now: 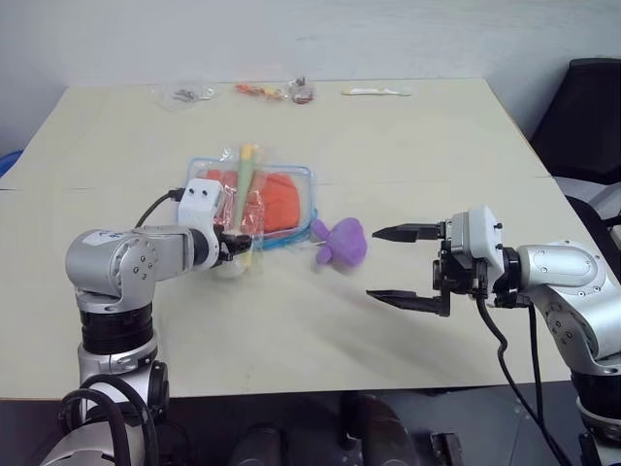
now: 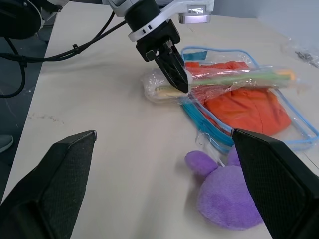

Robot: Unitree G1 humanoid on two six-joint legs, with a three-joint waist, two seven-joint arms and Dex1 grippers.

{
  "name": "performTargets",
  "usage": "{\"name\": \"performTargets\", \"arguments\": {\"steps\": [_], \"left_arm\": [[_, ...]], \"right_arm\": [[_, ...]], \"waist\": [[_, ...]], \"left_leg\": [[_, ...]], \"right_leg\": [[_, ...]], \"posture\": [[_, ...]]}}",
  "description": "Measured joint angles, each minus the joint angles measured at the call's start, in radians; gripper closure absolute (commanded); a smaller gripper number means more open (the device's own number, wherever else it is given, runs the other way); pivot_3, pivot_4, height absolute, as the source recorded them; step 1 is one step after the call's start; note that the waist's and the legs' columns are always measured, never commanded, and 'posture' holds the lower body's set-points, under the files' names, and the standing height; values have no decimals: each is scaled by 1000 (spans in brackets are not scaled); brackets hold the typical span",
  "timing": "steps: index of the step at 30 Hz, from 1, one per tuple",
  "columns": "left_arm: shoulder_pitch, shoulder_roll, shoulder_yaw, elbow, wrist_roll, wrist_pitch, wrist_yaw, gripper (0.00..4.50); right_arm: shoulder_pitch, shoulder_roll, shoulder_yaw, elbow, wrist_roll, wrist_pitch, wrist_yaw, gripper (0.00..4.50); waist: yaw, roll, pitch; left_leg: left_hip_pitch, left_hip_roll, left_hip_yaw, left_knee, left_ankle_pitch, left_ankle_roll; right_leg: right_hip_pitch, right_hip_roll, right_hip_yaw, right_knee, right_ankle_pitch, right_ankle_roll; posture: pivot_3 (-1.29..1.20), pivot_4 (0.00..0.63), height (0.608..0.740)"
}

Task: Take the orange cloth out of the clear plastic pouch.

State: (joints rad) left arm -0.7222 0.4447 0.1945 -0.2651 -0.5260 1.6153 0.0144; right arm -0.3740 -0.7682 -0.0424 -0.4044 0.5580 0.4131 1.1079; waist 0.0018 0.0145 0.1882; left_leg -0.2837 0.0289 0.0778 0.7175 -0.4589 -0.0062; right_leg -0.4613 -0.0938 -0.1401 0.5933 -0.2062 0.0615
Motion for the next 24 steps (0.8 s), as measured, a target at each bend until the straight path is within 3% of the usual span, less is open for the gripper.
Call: {"name": "performTargets", "arguments": {"steps": [2, 4, 8, 14, 19, 24], "left_arm": [[0, 6, 7, -9, -2, 0, 1, 3181], [0, 24, 14, -22, -3, 1, -2, 3520], [0, 85, 57, -87, 0, 7, -13, 3521], [43, 249, 253, -146, 58, 7, -15, 3521], [297, 379, 454, -148, 105, 7, -64, 3521], [563, 394, 595, -87, 157, -111, -160, 3521]], "right_arm": [[-15, 8, 5, 12, -2, -3, 0, 0], [-31, 15, 19, 24, -6, -9, 2, 0], [-70, 36, 51, 57, -11, -24, 17, 0], [-121, 60, 89, 104, -19, -41, 52, 0], [-192, 89, 109, 133, 17, -30, 99, 0], [-238, 118, 121, 164, 22, -22, 122, 0]], "waist": [[-1, 0, 0], [-2, 0, 0], [-3, -1, 1], [-9, -1, 1], [-14, -1, 1], [-2, -2, 1]], "left_leg": [[0, 0, 0, 0, 0, 0], [0, 0, 0, 0, 0, 0], [1, 0, -1, 0, 0, 0], [1, 1, 1, -1, 0, 0], [1, 1, 0, -1, 0, 0], [0, 1, -2, -1, 0, 0]], "right_leg": [[0, 0, 0, 0, 0, 0], [0, 0, 0, 0, 0, 0], [-1, 0, -1, 0, 0, 0], [-2, 1, -1, 0, 0, 0], [-3, 1, -2, -1, 0, 0], [-3, 0, -3, -2, 0, -1]], "posture": [[0, 150, 740], [0, 150, 740], [0, 150, 740], [0, 150, 740], [0, 150, 740], [0, 150, 740]]}}
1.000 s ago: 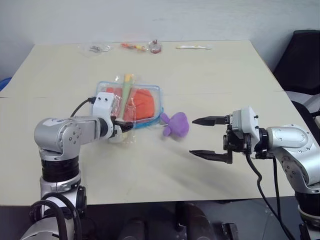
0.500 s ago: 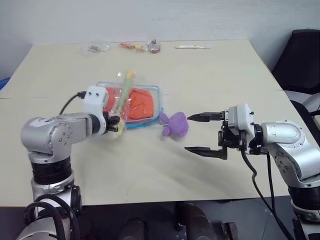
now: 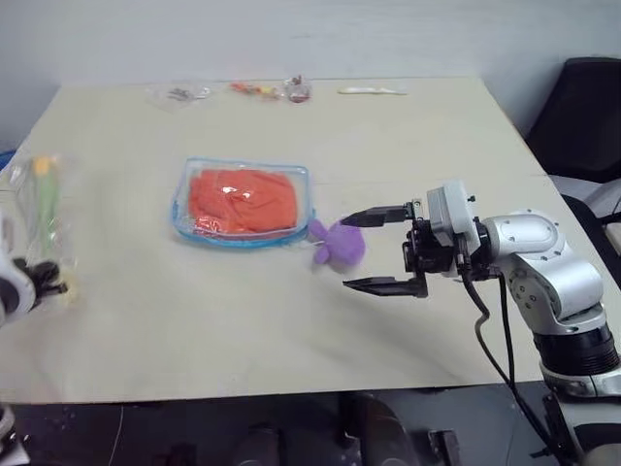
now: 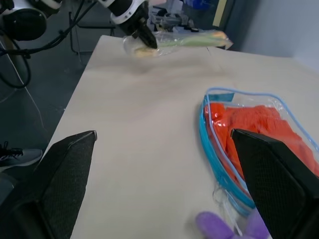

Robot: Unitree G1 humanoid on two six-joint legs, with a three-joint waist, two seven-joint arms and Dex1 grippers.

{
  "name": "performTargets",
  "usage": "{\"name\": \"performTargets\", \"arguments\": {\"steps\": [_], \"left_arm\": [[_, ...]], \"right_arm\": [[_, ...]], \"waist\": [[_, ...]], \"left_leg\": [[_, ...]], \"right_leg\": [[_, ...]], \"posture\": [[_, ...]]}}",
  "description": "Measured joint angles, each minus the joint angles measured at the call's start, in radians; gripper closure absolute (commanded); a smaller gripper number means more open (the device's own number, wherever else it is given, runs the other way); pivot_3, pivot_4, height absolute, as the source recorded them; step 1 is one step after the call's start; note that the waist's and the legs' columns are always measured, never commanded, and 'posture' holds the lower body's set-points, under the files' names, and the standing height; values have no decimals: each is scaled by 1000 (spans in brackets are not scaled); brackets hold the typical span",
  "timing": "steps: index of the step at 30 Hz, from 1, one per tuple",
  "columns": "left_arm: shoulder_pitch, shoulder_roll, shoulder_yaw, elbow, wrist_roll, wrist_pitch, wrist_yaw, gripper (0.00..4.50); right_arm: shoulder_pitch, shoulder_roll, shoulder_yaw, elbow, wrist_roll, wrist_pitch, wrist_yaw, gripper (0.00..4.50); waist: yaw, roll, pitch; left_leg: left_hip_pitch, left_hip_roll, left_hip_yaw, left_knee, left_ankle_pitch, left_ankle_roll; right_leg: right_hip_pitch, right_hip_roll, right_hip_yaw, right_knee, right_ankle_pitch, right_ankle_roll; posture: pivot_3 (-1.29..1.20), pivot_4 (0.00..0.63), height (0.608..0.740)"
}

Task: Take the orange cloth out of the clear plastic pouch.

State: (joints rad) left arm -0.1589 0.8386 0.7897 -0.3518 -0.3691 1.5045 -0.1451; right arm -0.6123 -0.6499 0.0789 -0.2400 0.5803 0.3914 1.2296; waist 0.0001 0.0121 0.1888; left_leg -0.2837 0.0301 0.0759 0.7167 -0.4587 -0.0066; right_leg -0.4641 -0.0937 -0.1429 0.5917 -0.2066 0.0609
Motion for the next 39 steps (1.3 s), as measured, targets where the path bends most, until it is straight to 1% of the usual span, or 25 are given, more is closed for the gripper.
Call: {"name": "performTargets", "arguments": {"steps": [2, 4, 6, 11, 13, 18, 20, 24, 26, 27, 29, 31, 32, 33, 34, 35, 36, 37, 38, 39], "left_arm": [[65, -9, 32, 36, 21, -72, -26, 3521], [100, -19, 43, 60, 34, -123, -39, 2810], [131, -33, 57, 66, 39, -166, -56, 2320], [214, -37, 63, 84, 66, -270, -80, 655], [223, -37, 68, 93, 72, -291, -89, 17], [232, -23, 106, 93, 70, -317, -141, 17], [246, 16, 129, 83, 47, -340, -209, 17], [278, 138, 177, -21, -21, -524, -446, 17], [303, 179, 156, -65, -21, -642, -545, 17], [319, 217, 109, -67, -2, -732, -596, 17], [296, 301, -60, -26, 66, -931, -662, 17], [193, 358, -236, 76, 136, -1111, -688, 17], [155, 367, -288, 115, 161, -1170, -695, 17], [49, 375, -411, 207, 219, -1276, -712, 17], [-12, 376, -473, 259, 257, -1339, -721, 17], [-100, 371, -565, 332, 301, -1415, -738, 17], [-204, 342, -647, 417, 343, -1482, -754, 17], [-266, 320, -689, 472, 372, -1527, -760, 17], [-359, 284, -764, 562, 416, -1597, -776, 17], [-417, 262, -814, 634, 455, -1656, -787, 17]], "right_arm": [[-5, 14, 5, 11, -2, 0, 6, 0], [-6, 24, 13, 16, -5, -1, 12, 0], [-6, 28, 21, 17, -9, -1, 16, 0], [-6, 30, 22, 18, -10, -1, 20, 0], [-6, 30, 22, 18, -11, -1, 20, 0], [-6, 30, 22, 18, -17, -1, 17, 0], [-6, 29, 22, 18, -23, -1, 14, 0], [-1, 21, 21, 18, -24, 0, 6, 0], [3, 15, 20, 18, -24, 0, 1, 0], [10, 11, 16, 18, -26, 0, -2, 0], [17, 2, 4, 16, -29, 1, -12, 0], [22, 0, -2, 14, -30, 1, -20, 0], [24, -1, -3, 11, -30, 1, -24, 0], [34, -5, -10, 8, -31, 2, -32, 0], [35, -2, -8, 6, -31, 2, -38, 0], [43, -4, -11, 1, -31, 3, -46, 0], [51, -5, -15, -7, -31, 4, -54, 0], [52, -3, -13, -14, -30, 5, -60, 0], [65, -9, -19, -32, -30, 7, -70, 0], [71, -10, -20, -49, -28, 11, -79, 0]], "waist": [[2, -1, -1], [2, -1, -1], [-1, -1, -1], [-5, -1, -1], [-5, -1, -1], [-4, -1, -1], [-4, -2, -1], [-2, -3, 0], [-4, 0, 1], [-3, 0, 2], [-1, 2, 2], [-2, 2, 2], [-3, 2, 2], [-4, 2, 2], [-5, 2, 2], [-6, 2, 2], [-5, 2, 2], [-5, 1, 2], [-4, 1, 2], [-6, 0, 2]], "left_leg": [[-1, 0, -1, 0, 0, 0], [-1, 0, -1, 0, 0, 0], [-1, 0, -1, 0, 0, 0], [0, 1, 0, -1, 0, 0], [0, 1, 0, -1, 0, 0], [0, 1, 0, -1, 0, 0], [0, 1, 0, -1, 0, 0], [-1, 1, -2, -1, -1, -1], [-1, 0, -1, -1, -1, -1], [-1, 1, -1, -1, -1, -1], [-1, 1, -1, -1, -1, -1], [-1, 1, -1, -1, -1, -1], [-1, 1, 0, -2, -1, -1], [-1, 1, 2, -3, -1, -1], [-1, 1, 2, -3, -1, -1], [-1, 1, 2, -3, -1, -1], [-2, 1, 3, -3, -1, -1], [-4, 1, 3, -3, -1, -1], [-4, 0, 4, -2, -1, 0], [-4, 0, 5, -2, -1, 0]], "right_leg": [[0, -1, -1, 0, 0, 0], [0, -1, -1, 0, 0, 0], [0, -1, -1, 0, 0, 0], [0, -1, -2, 0, 0, 0], [0, -1, -2, 0, 0, 0], [0, -1, -2, 0, 0, 0], [0, -1, -3, 0, 0, -1], [-1, -3, -4, -1, -1, -1], [-1, -3, -4, -1, -1, -1], [-1, -3, -5, -1, -1, -2], [-1, -2, -5, 0, -1, -2], [-1, -2, -5, 1, -1, -3], [-1, -1, -5, 0, -1, -3], [-1, -1, -4, 1, -1, -3], [-1, 0, -4, 1, -1, -3], [-1, 0, -4, 1, -1, -3], [-1, 0, -5, 1, -1, -2], [-2, 0, -6, 0, -1, -2], [-1, 0, -7, 1, -1, -2], [-1, -1, -9, 1, -1, -2]], "posture": [[0, 150, 740], [0, 150, 740], [0, 150, 740], [0, 150, 740], [0, 150, 740], [0, 150, 740], [0, 150, 740], [0, 150, 740], [0, 150, 740], [0, 150, 740], [0, 150, 740], [0, 150, 740], [0, 150, 740], [0, 150, 740], [0, 150, 740], [0, 150, 740], [0, 150, 740], [0, 150, 740], [0, 150, 740], [0, 150, 740]]}}
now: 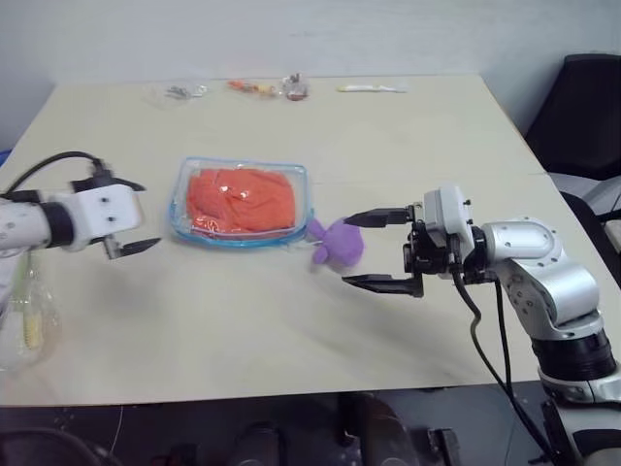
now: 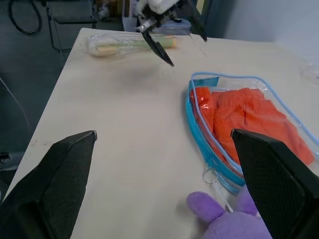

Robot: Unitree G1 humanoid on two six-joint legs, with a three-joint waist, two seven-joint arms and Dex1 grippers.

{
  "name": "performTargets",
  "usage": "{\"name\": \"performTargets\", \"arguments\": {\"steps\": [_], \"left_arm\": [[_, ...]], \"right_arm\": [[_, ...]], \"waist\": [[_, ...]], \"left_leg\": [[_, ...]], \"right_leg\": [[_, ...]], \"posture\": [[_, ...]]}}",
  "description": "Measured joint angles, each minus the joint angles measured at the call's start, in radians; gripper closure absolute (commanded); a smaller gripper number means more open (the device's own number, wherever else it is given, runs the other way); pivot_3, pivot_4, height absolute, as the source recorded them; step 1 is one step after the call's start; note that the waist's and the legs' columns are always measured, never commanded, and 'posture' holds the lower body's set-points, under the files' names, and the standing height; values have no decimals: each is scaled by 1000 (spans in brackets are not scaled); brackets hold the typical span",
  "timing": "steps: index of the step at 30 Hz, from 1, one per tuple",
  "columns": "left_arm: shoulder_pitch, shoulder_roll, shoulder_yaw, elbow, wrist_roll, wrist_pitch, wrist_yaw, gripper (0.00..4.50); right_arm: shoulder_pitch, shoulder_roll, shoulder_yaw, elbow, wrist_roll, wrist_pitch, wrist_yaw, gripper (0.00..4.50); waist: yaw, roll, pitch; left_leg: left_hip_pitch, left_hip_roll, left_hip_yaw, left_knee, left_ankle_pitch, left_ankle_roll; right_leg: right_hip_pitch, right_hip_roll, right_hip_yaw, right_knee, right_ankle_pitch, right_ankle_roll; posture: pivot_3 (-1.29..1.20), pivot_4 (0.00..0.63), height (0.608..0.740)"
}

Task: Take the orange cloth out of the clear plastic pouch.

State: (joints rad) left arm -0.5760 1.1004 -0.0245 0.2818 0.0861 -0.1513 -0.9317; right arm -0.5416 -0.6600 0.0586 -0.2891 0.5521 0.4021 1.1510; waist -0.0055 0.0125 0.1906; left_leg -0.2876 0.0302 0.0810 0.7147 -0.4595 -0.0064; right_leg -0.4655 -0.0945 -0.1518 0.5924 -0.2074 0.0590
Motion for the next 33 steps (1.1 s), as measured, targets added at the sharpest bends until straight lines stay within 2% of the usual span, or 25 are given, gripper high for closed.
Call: {"name": "performTargets", "arguments": {"steps": [5, 11, 15, 21, 26, 27, 33], "left_arm": [[-204, -102, -155, 298, 127, -199, -9, 17], [-349, -159, -231, 573, 238, -361, 32, 17], [-402, -187, -255, 679, 279, -411, 80, 884], [-431, -197, -261, 742, 292, -453, 93, 2798], [-412, -196, -245, 721, 267, -468, 66, 4308], [-400, -196, -238, 708, 256, -471, 57, 4479], [-215, -174, -167, 456, 132, -436, -37, 4479]], "right_arm": [[27, -18, -29, -60, 8, 24, -38, 0], [60, -35, -53, -107, 19, 56, -85, 0], [79, -38, -65, -131, 21, 60, -102, 0], [81, -38, -65, -139, 21, 60, -117, 0], [91, -46, -65, -138, 21, 58, -111, 0], [92, -48, -65, -138, 21, 58, -109, 0], [92, -66, -65, -130, 21, 57, -85, 0]], "waist": [[-1, -2, 0], [1, -2, 0], [2, -2, 0], [2, -3, 0], [2, -3, 0], [2, -3, 0], [1, -3, 0]], "left_leg": [[-1, 0, 2, 1, 0, 1], [0, 0, 2, 2, 0, 2], [1, 0, 1, 2, 0, 2], [3, 0, 1, 2, 0, 3], [3, 0, 0, 2, 0, 3], [3, 0, 0, 2, 0, 3], [3, 1, 0, 3, 0, 3]], "right_leg": [[0, -1, -3, 0, 1, 1], [0, -2, -4, 0, 1, 1], [0, -3, -4, 0, 1, 1], [0, -3, -4, 0, 1, 1], [0, -3, -5, 0, 1, 1], [0, -3, -5, 0, 1, 1], [0, -4, -5, 0, 1, 1]], "posture": [[0, 150, 740], [0, 150, 740], [0, 150, 740], [0, 150, 740], [0, 150, 740], [0, 150, 740], [0, 150, 740]]}}
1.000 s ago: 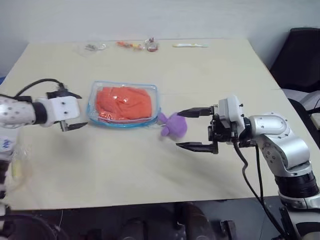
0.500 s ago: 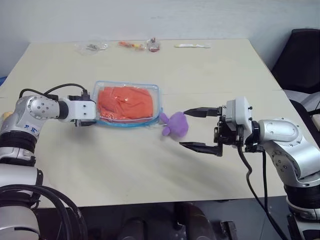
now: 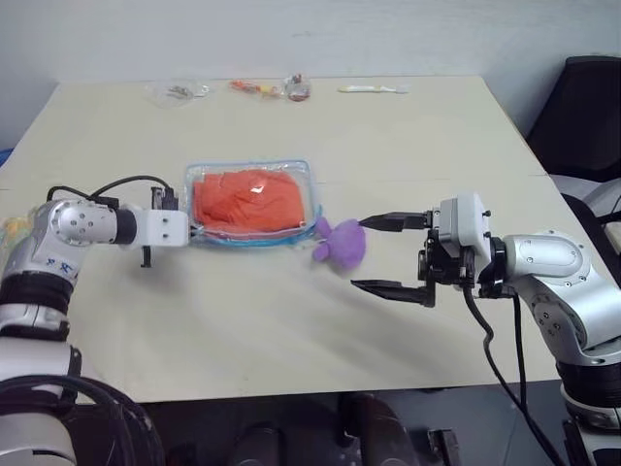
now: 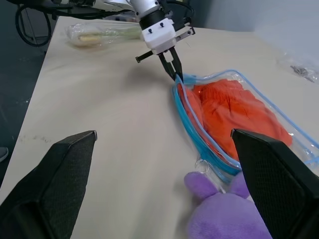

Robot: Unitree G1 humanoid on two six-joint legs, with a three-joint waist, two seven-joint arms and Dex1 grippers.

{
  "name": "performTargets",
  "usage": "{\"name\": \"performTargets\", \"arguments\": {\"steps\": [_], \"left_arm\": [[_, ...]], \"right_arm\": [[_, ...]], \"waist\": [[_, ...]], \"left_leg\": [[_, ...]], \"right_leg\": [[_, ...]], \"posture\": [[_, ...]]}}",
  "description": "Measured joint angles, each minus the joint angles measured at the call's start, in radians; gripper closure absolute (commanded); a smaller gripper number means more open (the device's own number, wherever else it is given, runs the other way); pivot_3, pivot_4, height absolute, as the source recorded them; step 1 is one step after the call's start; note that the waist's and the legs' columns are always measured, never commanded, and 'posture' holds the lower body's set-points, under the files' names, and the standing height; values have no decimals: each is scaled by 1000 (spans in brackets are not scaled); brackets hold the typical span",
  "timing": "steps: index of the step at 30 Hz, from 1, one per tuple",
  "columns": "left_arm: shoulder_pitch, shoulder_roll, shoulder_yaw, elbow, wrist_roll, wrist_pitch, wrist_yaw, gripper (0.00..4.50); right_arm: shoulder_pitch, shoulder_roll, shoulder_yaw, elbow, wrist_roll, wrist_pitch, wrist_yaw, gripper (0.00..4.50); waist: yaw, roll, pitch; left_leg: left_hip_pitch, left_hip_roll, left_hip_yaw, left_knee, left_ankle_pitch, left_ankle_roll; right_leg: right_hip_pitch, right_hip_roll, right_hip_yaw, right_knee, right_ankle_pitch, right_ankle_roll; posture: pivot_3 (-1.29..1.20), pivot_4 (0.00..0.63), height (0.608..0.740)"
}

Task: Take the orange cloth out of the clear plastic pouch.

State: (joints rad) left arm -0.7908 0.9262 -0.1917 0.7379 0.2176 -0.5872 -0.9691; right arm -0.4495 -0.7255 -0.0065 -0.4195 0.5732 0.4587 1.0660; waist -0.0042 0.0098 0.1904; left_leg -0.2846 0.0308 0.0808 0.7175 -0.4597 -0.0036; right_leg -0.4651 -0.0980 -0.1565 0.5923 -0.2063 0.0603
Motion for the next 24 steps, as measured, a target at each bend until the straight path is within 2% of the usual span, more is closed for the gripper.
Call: {"name": "performTargets", "arguments": {"steps": [8, 11, 16, 22, 24], "left_arm": [[442, 75, 170, -573, -114, 163, 18, 4479], [560, 85, 223, -716, -121, 224, 29, 4479], [651, 90, 280, -850, -117, 295, 53, 4479], [681, 90, 298, -883, -98, 308, 75, 4479], [679, 90, 298, -881, -97, 310, 78, 4016]], "right_arm": [[10, -24, -3, 13, 3, -1, 38, 0], [23, -54, -6, 24, 6, -1, 66, 0], [29, -73, -13, 39, 6, -5, 101, 0], [29, -73, -26, 70, 2, -24, 111, 0], [29, -73, -26, 72, -3, -27, 113, 0]], "waist": [[1, 0, 0], [7, 0, 0], [5, 0, 0], [4, 1, 0], [3, 1, 0]], "left_leg": [[0, 1, -1, 0, 0, 0], [0, 0, -2, 0, 0, 0], [0, 0, -2, -1, 0, 0], [0, 0, -2, -1, 0, 0], [0, 0, -2, -1, 0, 0]], "right_leg": [[0, -1, 0, -1, 0, 0], [1, -1, 0, -1, 0, 0], [1, -1, 0, -1, 0, 0], [1, -1, 0, -1, 0, 0], [1, -1, 0, -1, 0, 0]], "posture": [[0, 150, 740], [0, 150, 740], [0, 150, 740], [0, 150, 740], [0, 150, 740]]}}
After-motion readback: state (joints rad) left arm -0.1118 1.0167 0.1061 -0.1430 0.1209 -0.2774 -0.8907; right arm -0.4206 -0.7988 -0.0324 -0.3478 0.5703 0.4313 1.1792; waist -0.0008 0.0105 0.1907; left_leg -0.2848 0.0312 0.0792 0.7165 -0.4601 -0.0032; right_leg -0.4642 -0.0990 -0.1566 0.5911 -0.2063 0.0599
